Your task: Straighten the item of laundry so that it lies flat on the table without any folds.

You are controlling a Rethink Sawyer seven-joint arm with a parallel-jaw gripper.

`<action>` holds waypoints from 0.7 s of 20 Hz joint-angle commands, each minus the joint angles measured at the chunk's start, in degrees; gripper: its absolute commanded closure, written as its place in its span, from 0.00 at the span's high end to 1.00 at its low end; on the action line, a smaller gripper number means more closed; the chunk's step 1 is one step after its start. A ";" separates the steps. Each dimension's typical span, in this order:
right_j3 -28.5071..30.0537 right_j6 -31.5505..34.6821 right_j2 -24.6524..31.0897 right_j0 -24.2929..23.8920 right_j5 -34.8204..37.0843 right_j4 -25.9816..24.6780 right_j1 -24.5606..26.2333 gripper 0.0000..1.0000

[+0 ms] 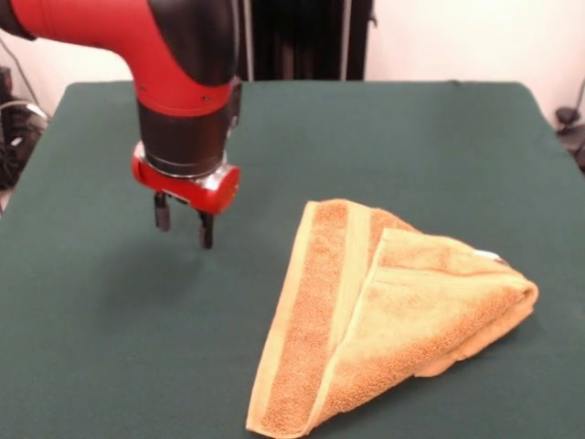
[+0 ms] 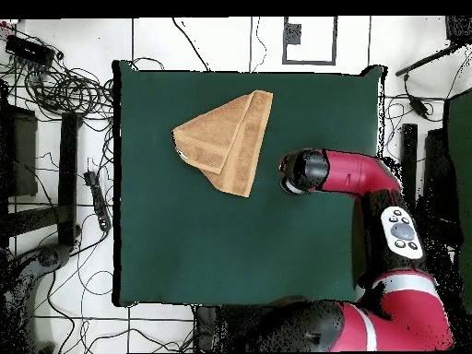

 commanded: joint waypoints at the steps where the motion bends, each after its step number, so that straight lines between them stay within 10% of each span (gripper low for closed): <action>1: 7.18 2.82 6.92 -2.73 -3.07 5.82 2.25 1.00; 14: 16.96 -2.07 20.46 -11.72 -11.23 10.08 4.30 1.00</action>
